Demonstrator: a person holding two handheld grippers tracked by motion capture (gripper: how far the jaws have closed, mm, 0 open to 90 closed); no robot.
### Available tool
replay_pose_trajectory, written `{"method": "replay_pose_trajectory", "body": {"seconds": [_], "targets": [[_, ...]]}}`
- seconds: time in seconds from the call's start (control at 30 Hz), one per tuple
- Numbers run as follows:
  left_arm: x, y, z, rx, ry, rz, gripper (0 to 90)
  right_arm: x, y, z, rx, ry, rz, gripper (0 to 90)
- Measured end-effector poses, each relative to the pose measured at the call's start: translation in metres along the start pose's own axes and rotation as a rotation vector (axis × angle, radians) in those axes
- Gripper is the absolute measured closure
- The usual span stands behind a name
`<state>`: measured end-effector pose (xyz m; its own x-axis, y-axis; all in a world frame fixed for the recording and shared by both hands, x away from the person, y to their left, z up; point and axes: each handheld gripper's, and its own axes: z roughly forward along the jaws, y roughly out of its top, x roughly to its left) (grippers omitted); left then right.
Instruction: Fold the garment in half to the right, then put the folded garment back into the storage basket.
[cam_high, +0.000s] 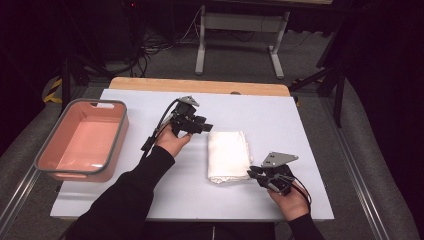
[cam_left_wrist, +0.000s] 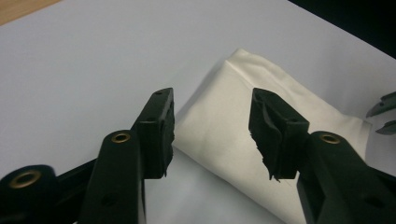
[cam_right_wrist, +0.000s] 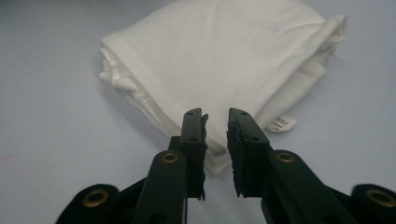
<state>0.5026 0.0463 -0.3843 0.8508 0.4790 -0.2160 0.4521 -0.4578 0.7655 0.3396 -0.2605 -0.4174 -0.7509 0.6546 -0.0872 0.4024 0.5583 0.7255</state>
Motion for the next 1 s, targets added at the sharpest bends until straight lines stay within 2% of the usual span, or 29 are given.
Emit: {"method": "replay_pose_trajectory", "body": {"seconds": [0.03,0.07,0.23,0.27,0.3,0.37,0.47,0.57,0.67,0.9,0.97,1.0], "targets": [[-0.001,0.000,0.000,-0.008,0.000,0.009,45.7,-0.001,0.001,-0.004,-0.019,-0.016,0.010,65.5],[-0.002,0.001,-0.001,-0.003,0.001,0.015,45.7,-0.001,0.001,-0.004,-0.019,-0.016,0.010,65.5],[-0.011,0.002,-0.004,-0.013,-0.001,0.042,37.0,-0.002,0.004,-0.013,-0.064,-0.076,0.028,39.6],[-0.013,0.003,-0.005,-0.016,0.000,0.045,31.1,-0.003,0.004,-0.014,-0.082,-0.078,0.035,32.7],[-0.015,0.003,-0.005,-0.009,0.009,0.051,31.1,-0.003,0.004,-0.014,-0.082,-0.078,0.035,32.7],[-0.019,0.004,-0.005,-0.005,0.010,0.055,24.3,-0.004,0.005,-0.016,-0.098,-0.075,0.042,27.6],[-0.023,0.004,-0.004,0.009,0.026,0.064,17.9,-0.004,0.005,-0.019,-0.125,-0.061,0.040,24.2],[-0.028,0.004,-0.004,0.021,0.024,0.080,7.9,-0.006,0.004,-0.023,-0.165,-0.054,0.048,22.1],[-0.032,0.004,-0.004,0.006,0.020,0.073,3.4,-0.008,0.003,-0.027,-0.195,-0.050,0.064,20.3],[-0.040,-0.002,0.003,0.021,0.029,0.113,0.0,-0.010,0.003,-0.029,-0.200,-0.040,0.059,16.0],[-0.043,-0.004,0.006,0.027,0.048,0.122,0.0,-0.010,0.003,-0.029,-0.204,-0.041,0.058,14.0],[-0.043,-0.006,0.008,0.027,0.045,0.126,0.0,-0.010,0.004,-0.029,-0.206,-0.038,0.060,13.5]]}}
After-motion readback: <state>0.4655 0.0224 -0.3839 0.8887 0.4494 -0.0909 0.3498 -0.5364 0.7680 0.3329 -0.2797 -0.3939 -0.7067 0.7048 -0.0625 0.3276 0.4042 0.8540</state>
